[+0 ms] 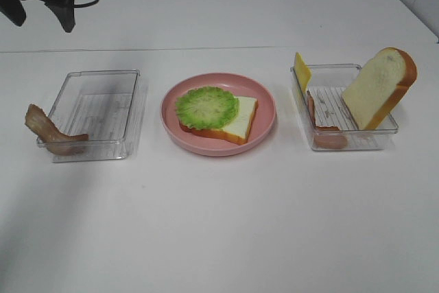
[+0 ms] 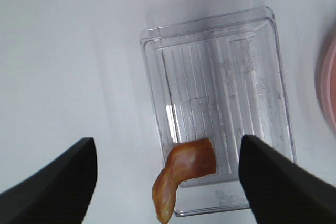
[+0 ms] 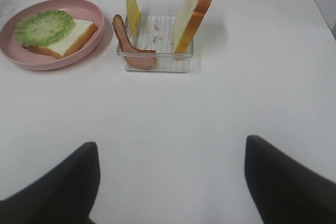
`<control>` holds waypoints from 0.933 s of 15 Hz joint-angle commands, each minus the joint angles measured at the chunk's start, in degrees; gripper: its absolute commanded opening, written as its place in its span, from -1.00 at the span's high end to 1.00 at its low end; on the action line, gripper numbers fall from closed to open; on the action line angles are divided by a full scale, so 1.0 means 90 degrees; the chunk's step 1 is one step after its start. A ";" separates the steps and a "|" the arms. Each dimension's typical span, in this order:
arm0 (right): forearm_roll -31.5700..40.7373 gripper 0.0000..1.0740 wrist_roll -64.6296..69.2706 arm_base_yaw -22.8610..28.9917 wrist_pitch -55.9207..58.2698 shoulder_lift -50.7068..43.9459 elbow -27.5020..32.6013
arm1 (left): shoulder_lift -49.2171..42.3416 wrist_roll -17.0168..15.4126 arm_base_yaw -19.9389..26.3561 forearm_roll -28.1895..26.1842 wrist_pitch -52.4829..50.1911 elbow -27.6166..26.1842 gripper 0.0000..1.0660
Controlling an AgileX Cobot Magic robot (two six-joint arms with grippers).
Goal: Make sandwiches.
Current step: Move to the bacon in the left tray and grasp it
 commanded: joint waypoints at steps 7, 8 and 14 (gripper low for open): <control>-0.0019 -0.35 -0.0013 -0.0032 -0.0032 -0.0083 0.0013 | -0.1114 -0.0095 0.0605 -0.0465 0.0166 0.2566 -0.23; -0.0019 -0.35 -0.0013 -0.0032 -0.0032 -0.0083 0.0013 | -0.1108 -0.0121 0.0605 -0.0477 0.0013 0.2769 -0.23; -0.0019 -0.35 -0.0013 -0.0032 -0.0032 -0.0083 0.0013 | -0.1095 -0.0191 0.0528 -0.0707 -0.0961 0.3228 -0.17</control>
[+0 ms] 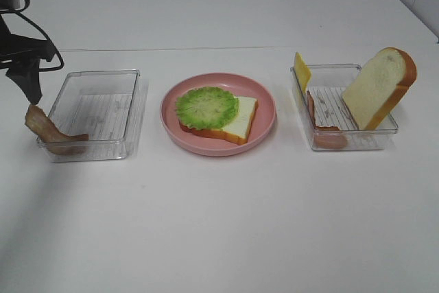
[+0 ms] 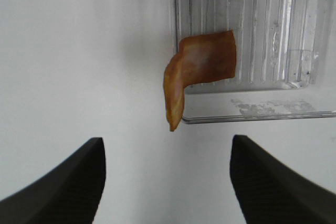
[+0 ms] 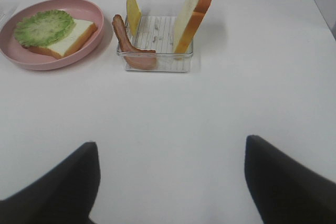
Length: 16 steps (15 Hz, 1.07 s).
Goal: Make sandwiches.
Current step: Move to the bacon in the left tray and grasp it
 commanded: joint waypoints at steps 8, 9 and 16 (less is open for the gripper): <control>-0.0019 -0.35 -0.0013 -0.0032 -0.0032 -0.0083 0.0013 | 0.0624 -0.0006 -0.0032 -0.0051 -0.0369 0.0045 -0.08; -0.0019 -0.35 -0.0013 -0.0032 -0.0032 -0.0083 0.0013 | 0.0630 -0.0006 -0.0032 -0.0057 -0.0490 0.0045 -0.08; -0.0019 -0.35 -0.0013 -0.0032 -0.0032 -0.0083 0.0013 | 0.0707 0.0140 -0.0032 -0.0076 -0.0420 0.0045 0.05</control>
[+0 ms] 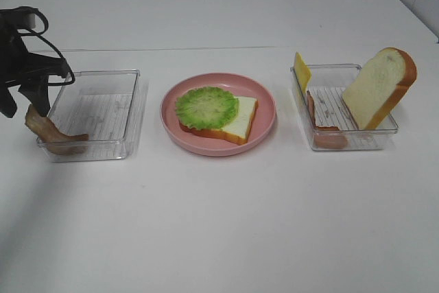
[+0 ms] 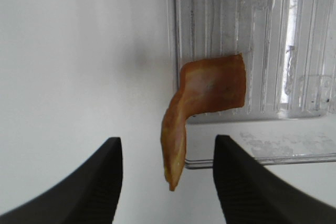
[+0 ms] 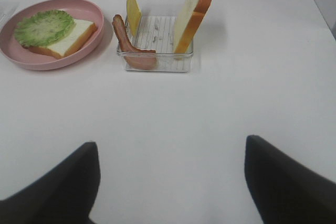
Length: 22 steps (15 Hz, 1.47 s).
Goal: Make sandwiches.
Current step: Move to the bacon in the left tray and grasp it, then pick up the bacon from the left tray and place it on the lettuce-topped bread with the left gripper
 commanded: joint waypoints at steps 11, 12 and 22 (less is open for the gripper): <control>-0.0019 -0.35 -0.0013 -0.0032 -0.0032 -0.0083 0.0013 | 0.0223 0.0178 -0.0032 -0.0477 -0.0038 0.0019 1.00; -0.0019 -0.35 -0.0013 -0.0032 -0.0032 -0.0083 0.0013 | 0.0223 0.0197 -0.0032 -0.0490 -0.0051 0.0019 1.00; -0.0019 -0.35 -0.0013 -0.0032 -0.0032 -0.0083 0.0013 | 0.0204 0.0477 -0.0032 -0.1050 0.0127 -0.0528 1.00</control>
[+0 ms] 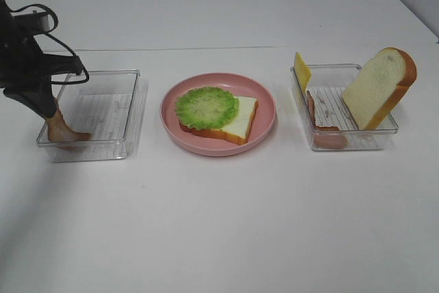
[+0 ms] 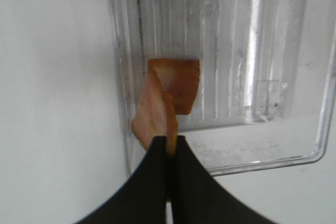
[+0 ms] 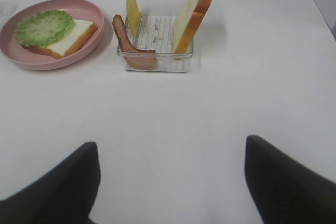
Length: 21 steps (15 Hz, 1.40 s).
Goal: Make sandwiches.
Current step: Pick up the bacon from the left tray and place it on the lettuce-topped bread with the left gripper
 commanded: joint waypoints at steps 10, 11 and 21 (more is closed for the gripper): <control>-0.0019 -0.35 -0.0013 -0.0032 -0.0032 -0.0083 0.0013 | 0.0032 0.1662 -0.0134 -0.4450 0.0197 -0.1999 1.00; -0.0019 -0.35 -0.0013 -0.0032 -0.0032 -0.0083 0.0013 | 0.0089 0.1821 -0.0255 -0.4864 0.0064 -0.1999 1.00; -0.0019 -0.35 -0.0013 -0.0032 -0.0032 -0.0083 0.0013 | 0.1808 0.2680 -0.1884 -0.6500 -0.0840 -0.1999 1.00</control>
